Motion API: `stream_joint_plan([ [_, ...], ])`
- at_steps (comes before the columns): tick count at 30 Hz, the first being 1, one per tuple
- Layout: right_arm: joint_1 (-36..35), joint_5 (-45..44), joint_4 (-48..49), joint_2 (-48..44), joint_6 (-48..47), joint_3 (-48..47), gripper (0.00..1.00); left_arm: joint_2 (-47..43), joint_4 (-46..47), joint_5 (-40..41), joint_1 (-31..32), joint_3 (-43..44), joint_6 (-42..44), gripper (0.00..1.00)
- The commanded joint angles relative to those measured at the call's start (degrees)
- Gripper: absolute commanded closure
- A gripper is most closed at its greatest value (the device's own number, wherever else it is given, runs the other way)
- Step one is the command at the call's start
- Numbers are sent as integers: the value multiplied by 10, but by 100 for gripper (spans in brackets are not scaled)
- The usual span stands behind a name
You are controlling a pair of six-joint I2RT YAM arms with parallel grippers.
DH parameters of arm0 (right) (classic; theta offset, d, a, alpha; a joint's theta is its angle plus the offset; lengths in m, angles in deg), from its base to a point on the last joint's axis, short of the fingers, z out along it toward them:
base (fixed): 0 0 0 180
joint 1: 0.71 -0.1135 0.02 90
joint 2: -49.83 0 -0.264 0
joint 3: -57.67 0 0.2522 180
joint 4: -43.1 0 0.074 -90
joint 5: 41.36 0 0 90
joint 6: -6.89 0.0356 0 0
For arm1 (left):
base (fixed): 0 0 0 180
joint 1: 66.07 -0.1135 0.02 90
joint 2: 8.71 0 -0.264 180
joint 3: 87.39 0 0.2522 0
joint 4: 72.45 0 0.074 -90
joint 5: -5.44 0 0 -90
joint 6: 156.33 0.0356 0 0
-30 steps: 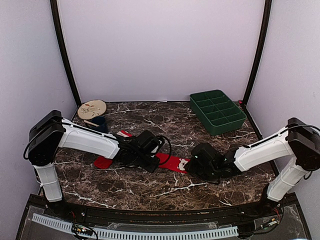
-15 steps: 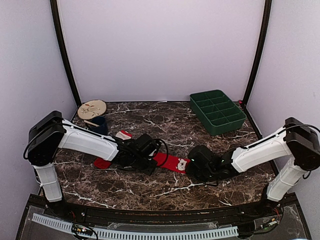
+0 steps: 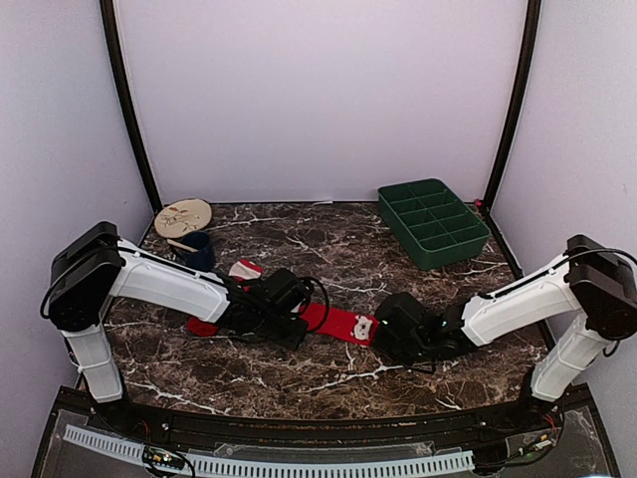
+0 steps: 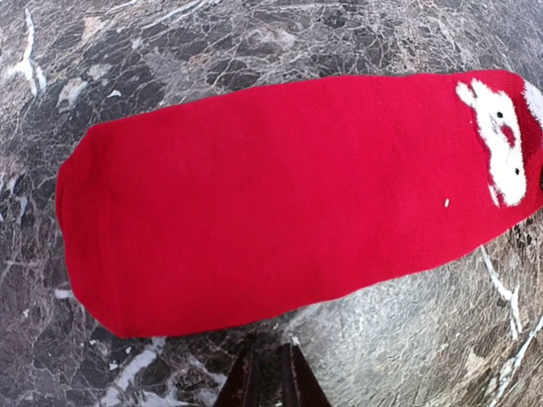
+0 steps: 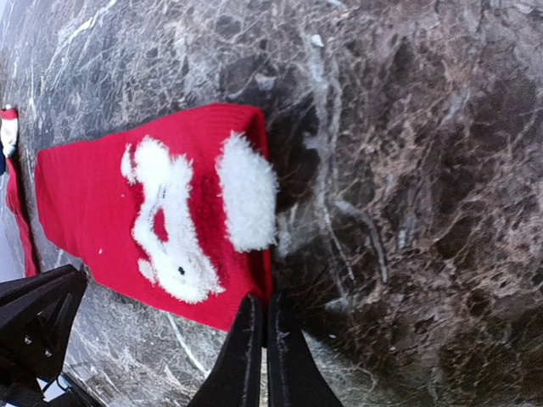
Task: Roll the socks
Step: Rotate the sock at the center of the board.
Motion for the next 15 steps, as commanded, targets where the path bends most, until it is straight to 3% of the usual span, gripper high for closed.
stream_joint_plan([
  [1,-5,-17,-28,-6,-18,-17,99,-21,-25,-12,-3,-17,-16,87],
  [7,-5,-33,-91,-3,-77,-60,100,-44,-42,-15,-5,-4,-29,84],
  [15,-4,-62,-200,28,-184,-152,100,-93,-46,-54,-24,37,-42,71],
])
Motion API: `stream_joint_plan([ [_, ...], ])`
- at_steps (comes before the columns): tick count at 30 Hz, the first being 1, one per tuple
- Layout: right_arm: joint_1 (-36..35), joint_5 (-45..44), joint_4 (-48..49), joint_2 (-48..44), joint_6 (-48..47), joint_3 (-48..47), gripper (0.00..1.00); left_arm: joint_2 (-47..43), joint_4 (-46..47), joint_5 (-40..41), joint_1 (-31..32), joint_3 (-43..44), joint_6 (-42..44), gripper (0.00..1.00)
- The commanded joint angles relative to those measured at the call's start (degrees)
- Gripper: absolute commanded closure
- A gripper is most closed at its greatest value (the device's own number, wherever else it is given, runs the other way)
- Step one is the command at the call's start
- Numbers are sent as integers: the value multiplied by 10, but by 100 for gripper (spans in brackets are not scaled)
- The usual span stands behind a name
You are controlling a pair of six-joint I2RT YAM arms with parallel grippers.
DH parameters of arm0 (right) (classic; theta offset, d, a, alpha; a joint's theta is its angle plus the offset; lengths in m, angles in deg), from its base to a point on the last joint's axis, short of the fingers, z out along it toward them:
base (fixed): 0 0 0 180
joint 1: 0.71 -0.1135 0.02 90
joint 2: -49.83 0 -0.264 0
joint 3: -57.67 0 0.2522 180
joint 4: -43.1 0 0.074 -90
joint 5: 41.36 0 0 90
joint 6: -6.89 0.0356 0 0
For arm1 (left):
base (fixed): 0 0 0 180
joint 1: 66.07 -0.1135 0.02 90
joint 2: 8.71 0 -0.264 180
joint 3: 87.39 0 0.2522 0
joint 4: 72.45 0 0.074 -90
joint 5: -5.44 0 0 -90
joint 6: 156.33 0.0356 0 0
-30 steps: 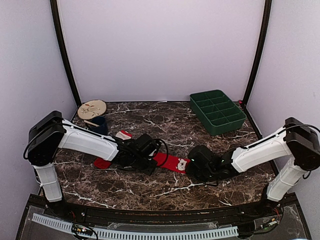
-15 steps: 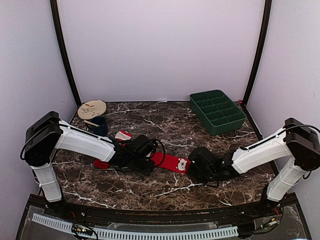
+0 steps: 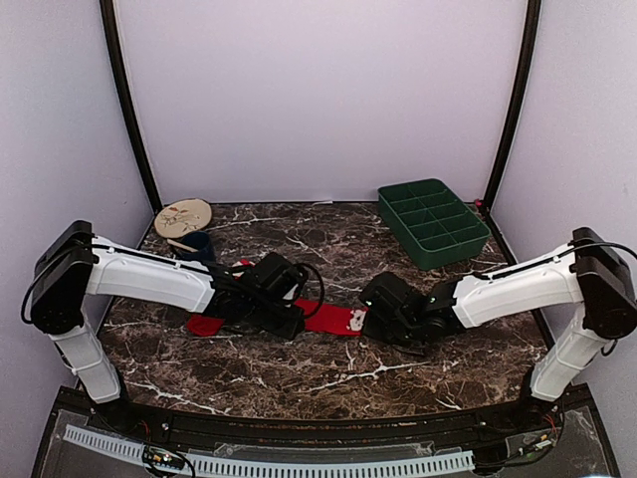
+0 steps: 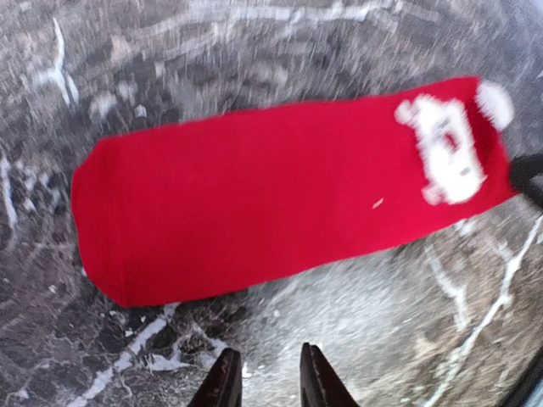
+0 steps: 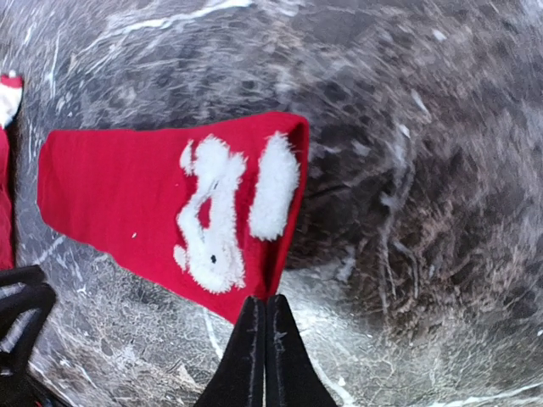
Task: Roll the socks
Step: Rotate the sock at the center of the board.
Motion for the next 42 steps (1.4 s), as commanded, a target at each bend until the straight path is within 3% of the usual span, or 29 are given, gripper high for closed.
stream_joint_plan([
  [1,-4,-33,-80,27,-73,-55,100,-41,-3,-44,-15,38,-10,70],
  [14,-21,-103,-190,80,-125,-129,100,35,70,-246,-59,104,-62,66],
  [20,-29,-129,-200,92,-184,-146,100,97,78,-341,-87,156,-77,53],
  [23,-32,-131,-188,88,-223,-140,100,115,77,-361,-95,175,-82,46],
  [32,-41,-142,-190,102,-316,-162,100,143,100,-420,-112,187,-117,42],
  [42,-59,-120,-279,186,-252,-276,100,131,112,-437,-111,139,-138,43],
])
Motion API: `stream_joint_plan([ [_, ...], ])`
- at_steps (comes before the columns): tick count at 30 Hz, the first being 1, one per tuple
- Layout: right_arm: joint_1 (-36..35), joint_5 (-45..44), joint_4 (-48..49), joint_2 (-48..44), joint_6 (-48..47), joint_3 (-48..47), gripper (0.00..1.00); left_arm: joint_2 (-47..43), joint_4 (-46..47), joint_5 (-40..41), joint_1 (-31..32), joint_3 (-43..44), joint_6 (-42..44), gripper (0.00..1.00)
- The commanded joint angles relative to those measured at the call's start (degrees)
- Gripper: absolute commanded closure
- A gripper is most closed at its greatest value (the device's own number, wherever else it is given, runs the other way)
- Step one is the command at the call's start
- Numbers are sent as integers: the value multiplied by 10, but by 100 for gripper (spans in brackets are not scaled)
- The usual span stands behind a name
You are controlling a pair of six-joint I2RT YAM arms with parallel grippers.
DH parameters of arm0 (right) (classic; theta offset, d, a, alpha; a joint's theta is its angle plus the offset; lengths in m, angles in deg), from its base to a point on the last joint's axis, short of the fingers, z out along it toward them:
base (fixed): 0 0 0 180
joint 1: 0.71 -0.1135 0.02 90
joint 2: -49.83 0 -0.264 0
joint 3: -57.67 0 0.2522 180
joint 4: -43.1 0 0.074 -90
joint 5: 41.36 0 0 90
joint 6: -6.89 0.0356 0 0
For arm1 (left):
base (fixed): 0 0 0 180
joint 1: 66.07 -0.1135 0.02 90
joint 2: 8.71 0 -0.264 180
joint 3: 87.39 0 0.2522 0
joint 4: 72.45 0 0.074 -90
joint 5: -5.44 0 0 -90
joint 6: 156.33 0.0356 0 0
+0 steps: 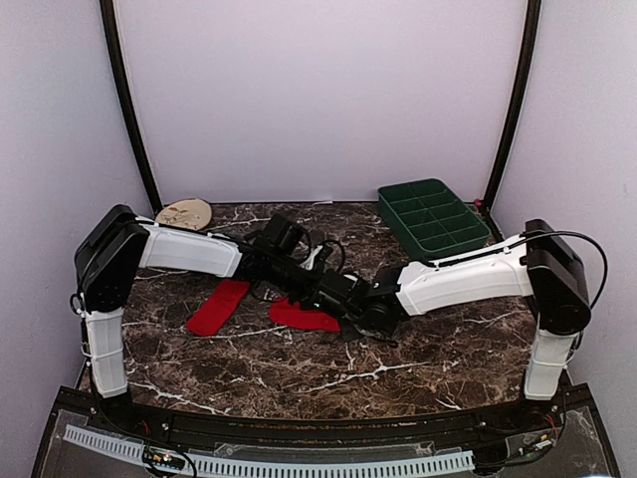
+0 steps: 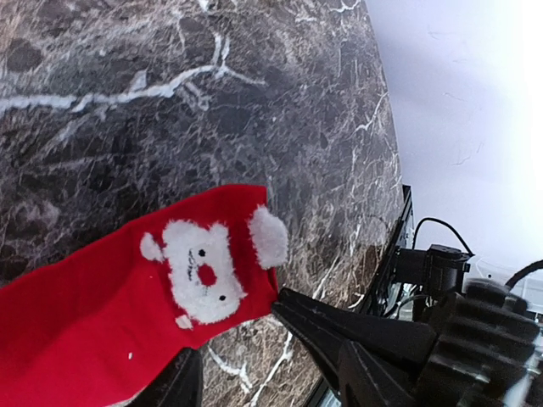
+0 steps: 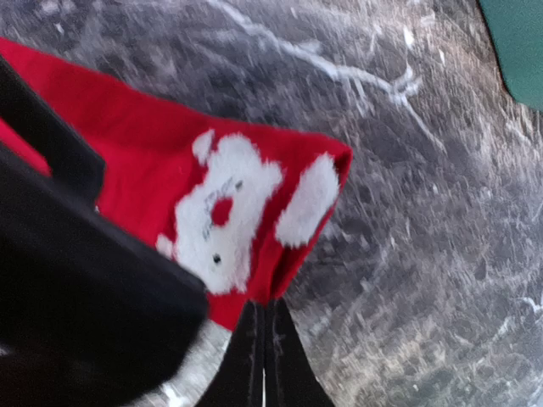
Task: Roll the socks
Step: Rotate the sock at the center of the board.
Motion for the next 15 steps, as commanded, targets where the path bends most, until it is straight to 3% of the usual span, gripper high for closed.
stream_joint_plan([
  [1,-21,7,-65,35,55,-47,100,-24,6,-6,0,-40,-5,43],
  [8,-63,60,-80,46,161,-52,95,-112,-48,96,0,-129,31,44],
  [15,-126,111,-24,49,194,-68,75,-233,-52,190,0,-230,24,43],
])
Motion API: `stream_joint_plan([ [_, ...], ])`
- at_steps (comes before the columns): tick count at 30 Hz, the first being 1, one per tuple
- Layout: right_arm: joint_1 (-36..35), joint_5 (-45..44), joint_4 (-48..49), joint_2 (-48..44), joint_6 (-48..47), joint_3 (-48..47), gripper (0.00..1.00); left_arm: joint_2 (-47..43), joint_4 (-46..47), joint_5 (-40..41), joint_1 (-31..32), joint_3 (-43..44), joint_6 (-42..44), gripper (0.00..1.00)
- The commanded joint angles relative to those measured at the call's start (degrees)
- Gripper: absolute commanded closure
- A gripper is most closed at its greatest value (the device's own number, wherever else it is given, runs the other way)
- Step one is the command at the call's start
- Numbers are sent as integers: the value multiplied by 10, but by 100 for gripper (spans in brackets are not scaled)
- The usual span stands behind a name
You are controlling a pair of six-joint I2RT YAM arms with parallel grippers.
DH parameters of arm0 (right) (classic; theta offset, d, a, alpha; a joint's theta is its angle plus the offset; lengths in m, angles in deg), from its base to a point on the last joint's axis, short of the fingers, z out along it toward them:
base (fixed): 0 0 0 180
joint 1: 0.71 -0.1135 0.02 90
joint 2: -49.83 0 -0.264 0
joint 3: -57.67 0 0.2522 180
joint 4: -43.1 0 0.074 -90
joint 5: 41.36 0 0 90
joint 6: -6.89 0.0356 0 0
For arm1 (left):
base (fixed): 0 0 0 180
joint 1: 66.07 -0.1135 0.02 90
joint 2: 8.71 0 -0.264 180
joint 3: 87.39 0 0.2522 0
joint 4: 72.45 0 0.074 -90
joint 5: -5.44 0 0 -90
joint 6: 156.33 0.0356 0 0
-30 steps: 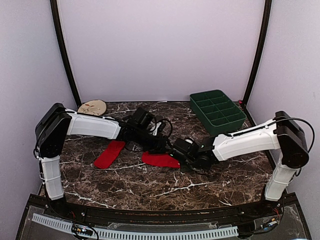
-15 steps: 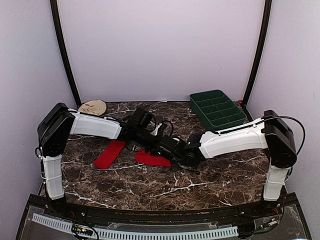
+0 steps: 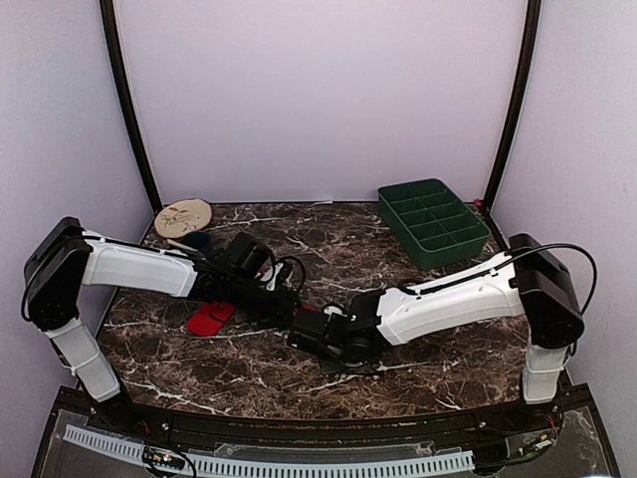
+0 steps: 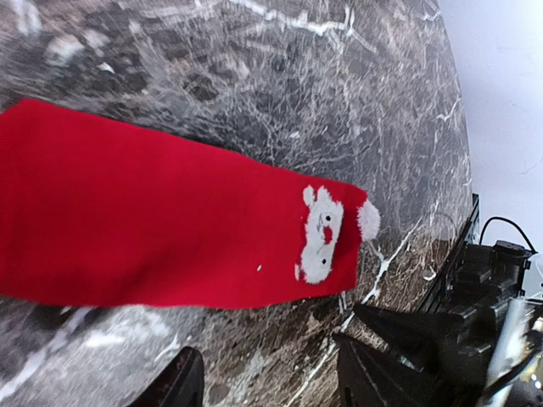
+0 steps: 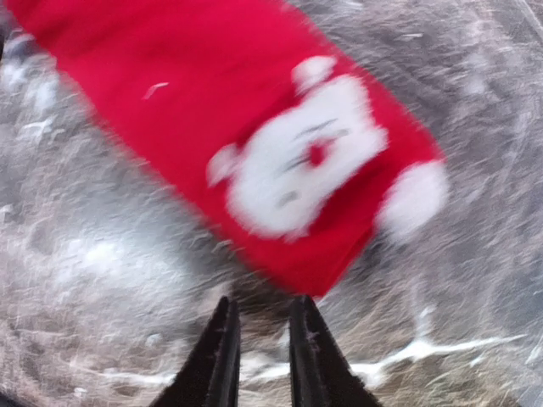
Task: Roll the socks
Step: Rotate the sock at the center of the board.
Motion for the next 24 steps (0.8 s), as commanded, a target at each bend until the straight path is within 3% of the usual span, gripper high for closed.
stream_joint_plan([
  [1,-41,40,33,8,39,-30,72,-81,-17,75,0,-40,12,44],
  [3,-52,52,40,9,35,-42,65,-103,-21,87,0,-58,20,43],
  [9,-56,-2,5,-42,22,-43,63,-119,-48,108,0,-80,26,44],
  [16,33,-22,22,-115,-66,15,65,-113,-47,140,0,-89,13,51],
  [24,121,17,56,-93,-185,21,69,-33,-59,159,0,-31,13,58],
])
